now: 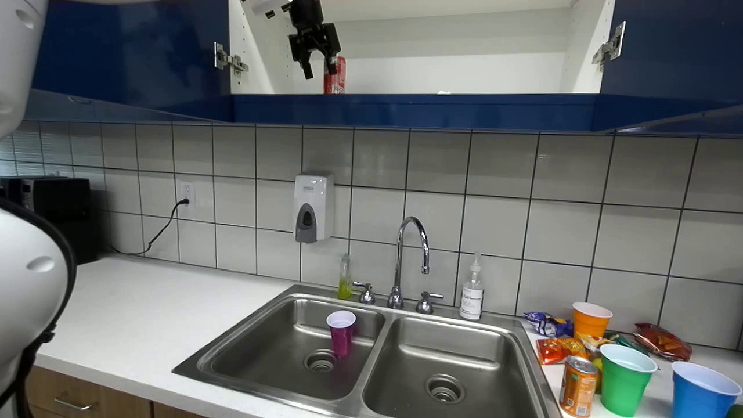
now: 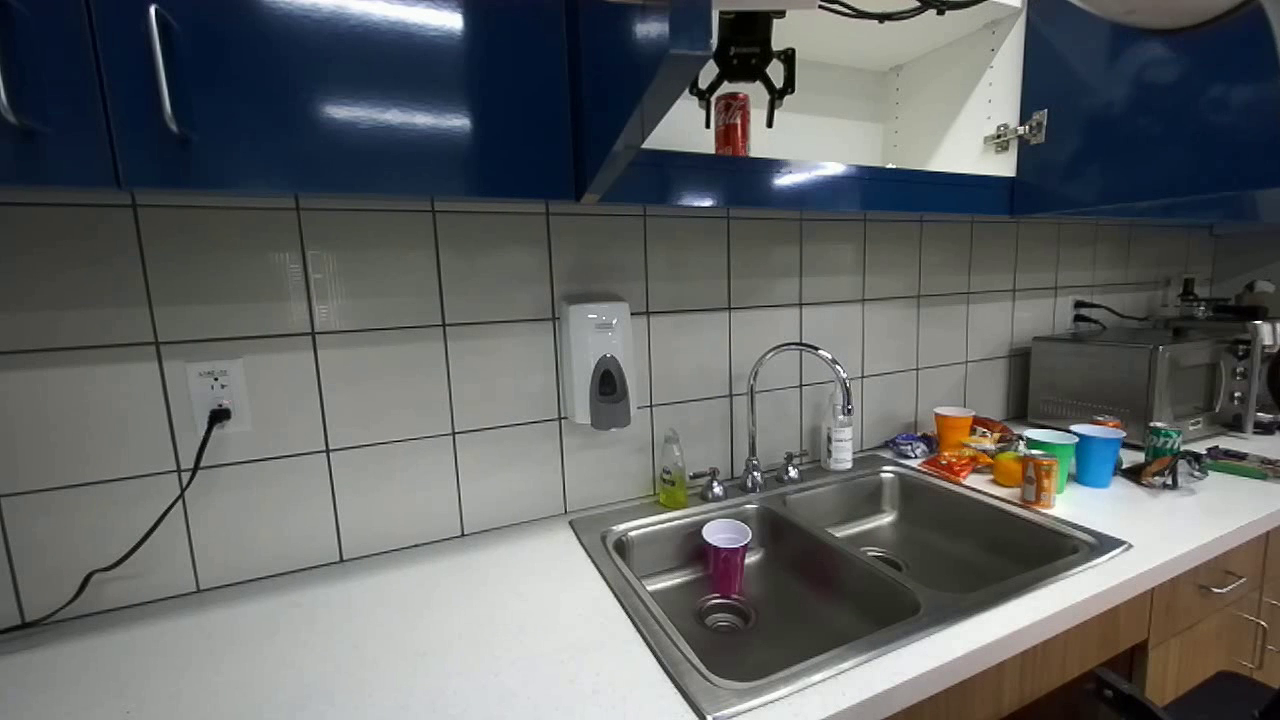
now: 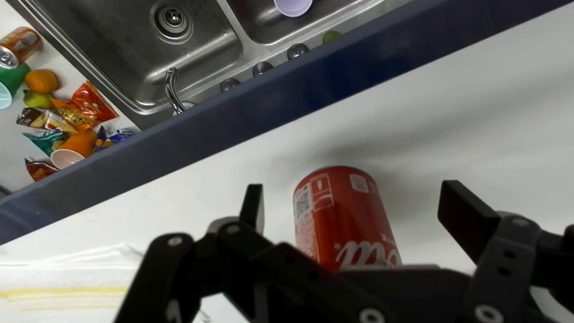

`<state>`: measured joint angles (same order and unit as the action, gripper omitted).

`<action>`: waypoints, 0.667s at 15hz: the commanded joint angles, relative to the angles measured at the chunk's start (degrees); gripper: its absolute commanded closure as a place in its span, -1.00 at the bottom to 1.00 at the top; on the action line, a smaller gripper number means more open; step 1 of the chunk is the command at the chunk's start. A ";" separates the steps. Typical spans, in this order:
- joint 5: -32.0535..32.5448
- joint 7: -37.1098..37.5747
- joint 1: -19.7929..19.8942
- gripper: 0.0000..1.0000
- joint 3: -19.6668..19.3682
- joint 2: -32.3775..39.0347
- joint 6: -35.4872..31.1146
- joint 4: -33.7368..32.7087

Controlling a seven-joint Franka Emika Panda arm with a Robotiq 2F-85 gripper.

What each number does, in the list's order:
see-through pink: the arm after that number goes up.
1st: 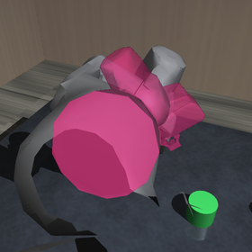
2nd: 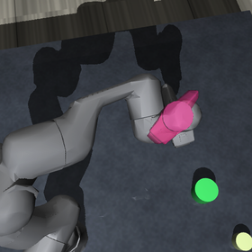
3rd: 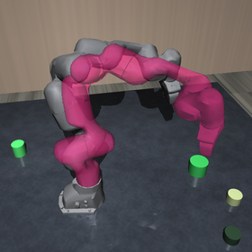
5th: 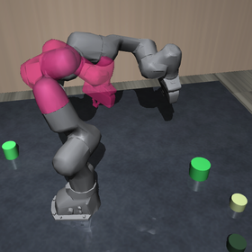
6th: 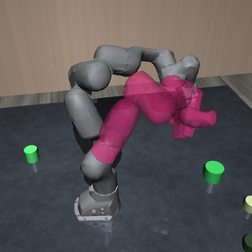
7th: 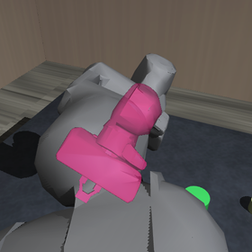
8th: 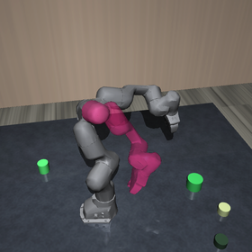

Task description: Put the Coca Cola can inside the open cabinet

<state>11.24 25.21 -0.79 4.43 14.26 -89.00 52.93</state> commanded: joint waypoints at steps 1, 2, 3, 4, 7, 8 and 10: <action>-1.59 1.50 0.87 -1.00 -0.12 -7.03 -1.72 10.65; -1.85 1.50 0.94 -1.00 -0.17 -8.50 -2.22 13.05; -1.98 1.73 0.98 -1.00 -0.32 -10.27 -3.08 15.96; -2.36 1.61 1.03 -1.00 -0.50 -11.85 -3.69 18.49; -3.46 1.16 0.96 -1.00 -1.26 -16.67 -5.13 25.62; -3.83 0.92 0.83 -1.00 -1.55 -18.45 -5.86 28.25; -4.23 0.37 0.57 -1.00 -1.95 -21.77 -7.17 33.13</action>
<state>8.37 25.70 -0.57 2.84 -0.42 -92.73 76.02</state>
